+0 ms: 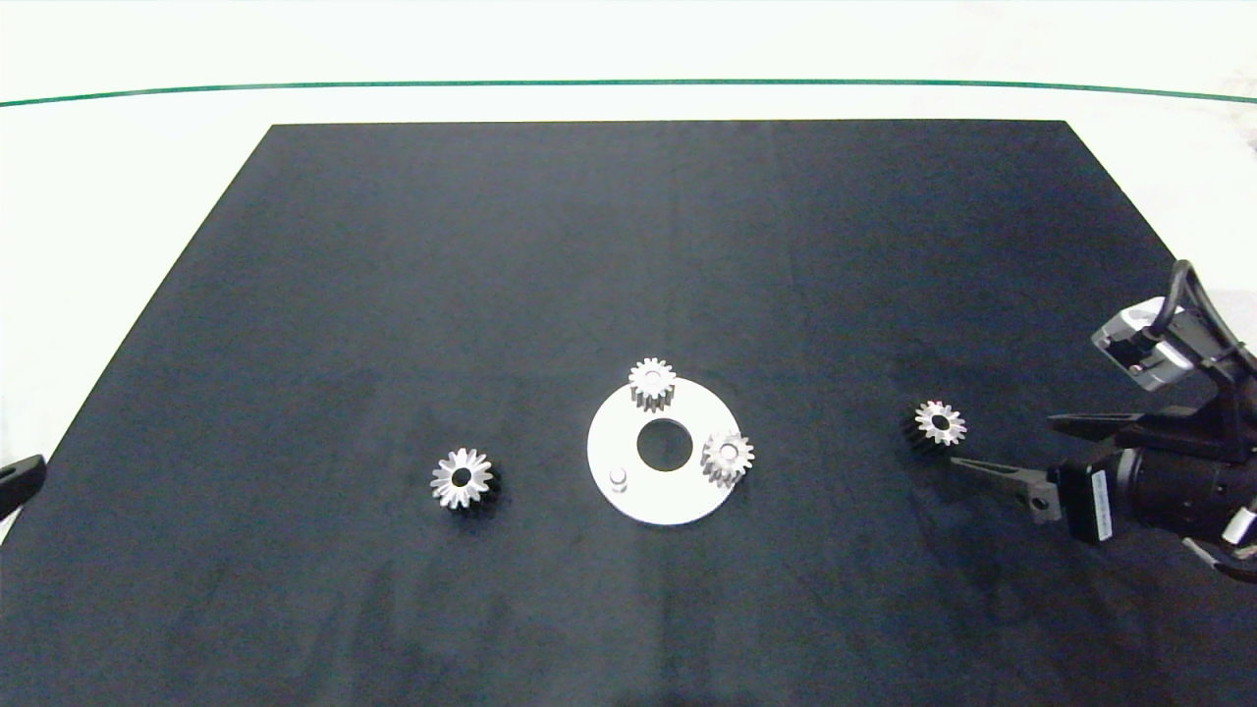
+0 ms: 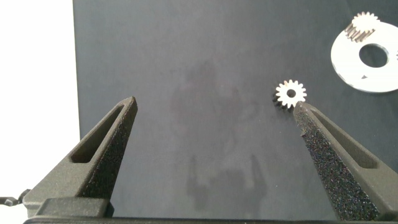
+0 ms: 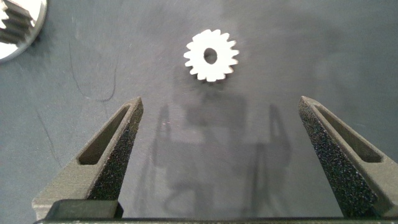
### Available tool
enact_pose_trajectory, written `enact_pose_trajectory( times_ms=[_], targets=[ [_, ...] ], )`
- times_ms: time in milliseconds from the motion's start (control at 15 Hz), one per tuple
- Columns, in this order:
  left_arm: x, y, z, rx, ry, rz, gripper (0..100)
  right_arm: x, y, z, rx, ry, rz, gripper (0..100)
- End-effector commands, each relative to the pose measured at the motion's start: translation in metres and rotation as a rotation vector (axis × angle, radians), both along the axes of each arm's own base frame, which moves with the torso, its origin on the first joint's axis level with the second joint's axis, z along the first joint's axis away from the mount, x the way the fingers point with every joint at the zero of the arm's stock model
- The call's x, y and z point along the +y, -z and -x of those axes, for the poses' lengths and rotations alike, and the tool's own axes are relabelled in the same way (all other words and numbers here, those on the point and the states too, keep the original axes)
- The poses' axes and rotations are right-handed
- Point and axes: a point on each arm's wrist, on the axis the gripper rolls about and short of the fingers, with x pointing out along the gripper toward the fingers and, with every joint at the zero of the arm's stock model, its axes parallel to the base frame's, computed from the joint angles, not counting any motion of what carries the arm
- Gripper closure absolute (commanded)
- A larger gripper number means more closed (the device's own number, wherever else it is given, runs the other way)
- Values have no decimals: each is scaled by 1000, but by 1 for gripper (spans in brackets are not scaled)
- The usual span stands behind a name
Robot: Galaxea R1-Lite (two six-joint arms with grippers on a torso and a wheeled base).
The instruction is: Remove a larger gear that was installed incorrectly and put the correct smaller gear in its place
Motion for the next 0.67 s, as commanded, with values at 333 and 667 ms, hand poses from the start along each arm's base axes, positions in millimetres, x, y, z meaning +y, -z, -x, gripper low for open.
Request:
enact_pose_trajectory(
  times_ms=[333,667],
  targets=[
    [4,1,12,-31,-8,12,0,12,30,-45,34,4,18,0],
    [6,5,18,-12,-10,33,0,14,37,-56,16,38,30,3]
  ],
)
